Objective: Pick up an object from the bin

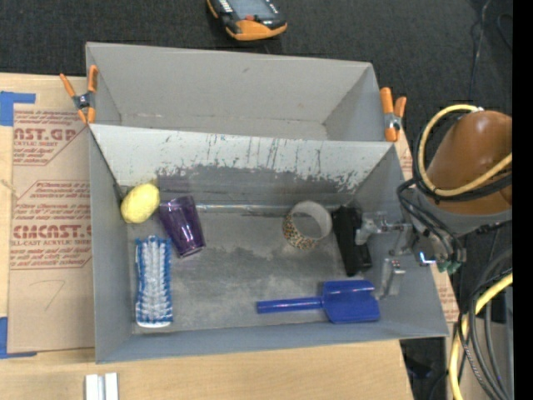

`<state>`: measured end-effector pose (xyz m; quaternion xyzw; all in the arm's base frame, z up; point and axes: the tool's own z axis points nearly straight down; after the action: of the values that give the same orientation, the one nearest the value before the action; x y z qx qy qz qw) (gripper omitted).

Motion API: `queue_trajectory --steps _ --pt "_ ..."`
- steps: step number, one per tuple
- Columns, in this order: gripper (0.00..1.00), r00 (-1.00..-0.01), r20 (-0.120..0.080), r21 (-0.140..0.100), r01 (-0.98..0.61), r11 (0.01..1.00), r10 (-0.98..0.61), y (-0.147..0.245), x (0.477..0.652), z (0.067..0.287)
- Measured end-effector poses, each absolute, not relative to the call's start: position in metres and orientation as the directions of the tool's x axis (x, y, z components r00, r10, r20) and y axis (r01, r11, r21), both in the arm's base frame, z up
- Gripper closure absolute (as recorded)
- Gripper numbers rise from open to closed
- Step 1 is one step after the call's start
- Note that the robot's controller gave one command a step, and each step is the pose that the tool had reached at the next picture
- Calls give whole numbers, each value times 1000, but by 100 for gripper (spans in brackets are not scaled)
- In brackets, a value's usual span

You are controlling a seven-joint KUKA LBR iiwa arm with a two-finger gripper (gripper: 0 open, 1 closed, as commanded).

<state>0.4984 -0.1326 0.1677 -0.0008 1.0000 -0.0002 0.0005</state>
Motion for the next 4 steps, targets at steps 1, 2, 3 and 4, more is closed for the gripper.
queue_trajectory --steps 1,2,3,4 --pt "0 -1000 -1 0 -2 1000 -2 -133 498 168" --pt "0 -955 -1 0 -298 955 -298 -144 494 151" --pt "0 -950 -2 -1 -311 950 -311 -155 508 147" --pt "0 -940 -1 1 -340 940 -340 -150 496 143"
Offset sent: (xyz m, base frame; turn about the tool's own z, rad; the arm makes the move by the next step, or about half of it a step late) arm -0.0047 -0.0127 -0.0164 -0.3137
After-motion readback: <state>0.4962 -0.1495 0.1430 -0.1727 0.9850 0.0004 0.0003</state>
